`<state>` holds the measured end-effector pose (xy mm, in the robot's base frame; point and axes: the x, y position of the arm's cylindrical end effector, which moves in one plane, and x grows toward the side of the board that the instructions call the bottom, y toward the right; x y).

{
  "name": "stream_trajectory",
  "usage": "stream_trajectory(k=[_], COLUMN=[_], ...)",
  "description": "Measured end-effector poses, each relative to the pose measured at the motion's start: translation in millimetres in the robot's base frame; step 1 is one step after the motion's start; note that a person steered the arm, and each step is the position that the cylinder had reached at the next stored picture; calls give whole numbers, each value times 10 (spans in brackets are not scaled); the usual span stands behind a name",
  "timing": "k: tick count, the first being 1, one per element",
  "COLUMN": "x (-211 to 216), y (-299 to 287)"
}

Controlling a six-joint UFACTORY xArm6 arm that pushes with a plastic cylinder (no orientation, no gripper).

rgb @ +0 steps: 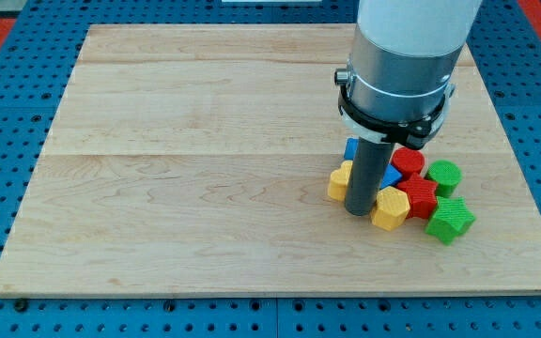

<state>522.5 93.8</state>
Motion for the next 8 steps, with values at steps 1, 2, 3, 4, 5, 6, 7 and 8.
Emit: stream_trajectory(k=[1, 2, 3, 4, 5, 6, 7, 8], x=[147, 117, 37, 389, 817, 768, 659, 478], y=[0, 15, 36, 41, 472, 1169, 1490, 1414])
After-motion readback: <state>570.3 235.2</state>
